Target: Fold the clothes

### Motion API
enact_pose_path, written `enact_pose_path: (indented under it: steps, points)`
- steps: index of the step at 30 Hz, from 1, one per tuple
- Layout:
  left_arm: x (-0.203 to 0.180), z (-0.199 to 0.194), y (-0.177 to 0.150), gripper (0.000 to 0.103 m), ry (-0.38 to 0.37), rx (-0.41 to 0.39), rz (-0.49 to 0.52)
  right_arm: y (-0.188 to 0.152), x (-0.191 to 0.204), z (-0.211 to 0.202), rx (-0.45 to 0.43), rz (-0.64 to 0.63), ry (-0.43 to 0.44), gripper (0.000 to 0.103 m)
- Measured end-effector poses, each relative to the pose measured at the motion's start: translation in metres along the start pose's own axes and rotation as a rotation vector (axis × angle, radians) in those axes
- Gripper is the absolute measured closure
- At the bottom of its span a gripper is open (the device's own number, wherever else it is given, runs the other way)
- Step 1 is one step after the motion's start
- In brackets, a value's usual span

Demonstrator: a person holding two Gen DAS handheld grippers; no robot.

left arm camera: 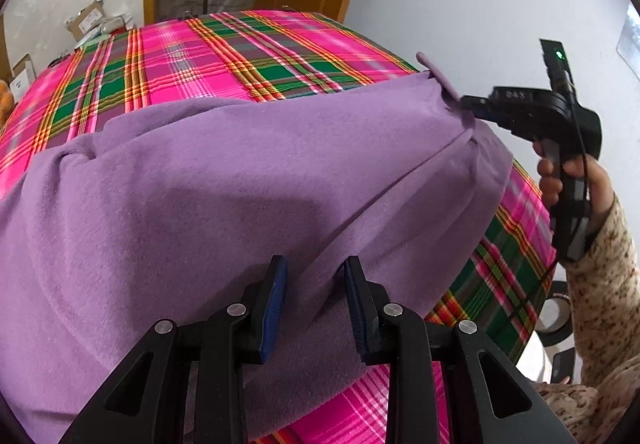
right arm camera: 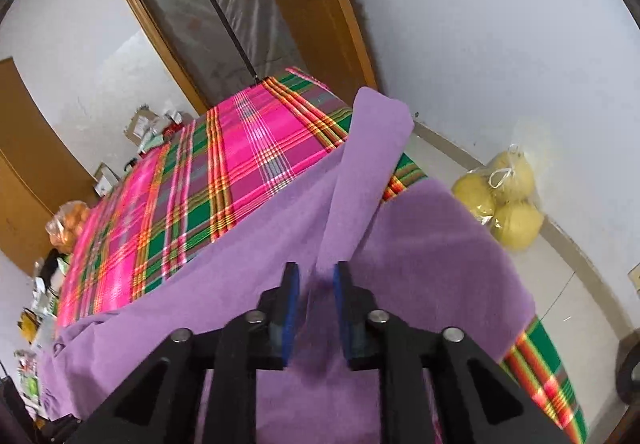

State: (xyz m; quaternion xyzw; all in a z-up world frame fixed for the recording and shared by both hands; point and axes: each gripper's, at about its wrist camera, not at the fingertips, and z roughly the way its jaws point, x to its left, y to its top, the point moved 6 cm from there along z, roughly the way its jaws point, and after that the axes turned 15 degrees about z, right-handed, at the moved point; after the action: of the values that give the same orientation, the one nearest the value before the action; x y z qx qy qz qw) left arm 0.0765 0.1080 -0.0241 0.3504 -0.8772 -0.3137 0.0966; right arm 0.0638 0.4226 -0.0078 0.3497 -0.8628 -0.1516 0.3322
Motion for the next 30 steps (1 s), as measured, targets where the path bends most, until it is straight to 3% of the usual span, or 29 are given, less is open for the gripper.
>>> enact_pose_path:
  steps: [4, 8, 9, 10, 11, 15, 19, 24, 30]
  points:
    - [-0.001, 0.003, 0.003, 0.073, 0.012, 0.007, 0.024, 0.006, -0.001, 0.019, 0.017, -0.003, -0.064, 0.081]
    - [-0.001, 0.005, 0.005, 0.073, 0.018, 0.003, 0.037, 0.013, -0.001, 0.031, 0.036, 0.017, -0.057, 0.082]
    - [0.000, 0.004, 0.006, 0.073, 0.016, -0.003, 0.031, 0.014, 0.001, 0.030, 0.029, 0.010, -0.054, 0.085]
    - [0.002, 0.003, 0.007, 0.076, 0.011, -0.010, 0.021, 0.016, 0.003, 0.030, 0.023, 0.002, -0.050, 0.098]
    - [0.004, 0.003, 0.007, 0.088, 0.005, -0.018, 0.011, 0.017, 0.006, 0.028, 0.014, -0.004, -0.045, 0.099]
    - [0.008, -0.014, 0.016, 0.095, 0.009, -0.095, -0.004, 0.028, 0.016, 0.004, -0.053, 0.000, 0.024, 0.099]
    - [0.009, -0.040, 0.027, 0.096, 0.016, -0.183, -0.009, 0.038, 0.028, -0.027, -0.123, -0.009, 0.087, 0.099]
    - [0.001, -0.058, 0.031, 0.096, 0.018, -0.228, 0.021, 0.044, 0.034, -0.068, -0.203, -0.027, 0.135, 0.099]
    - [-0.015, -0.052, 0.018, 0.096, -0.020, -0.187, 0.053, 0.035, 0.016, -0.097, -0.250, -0.031, 0.131, 0.099]
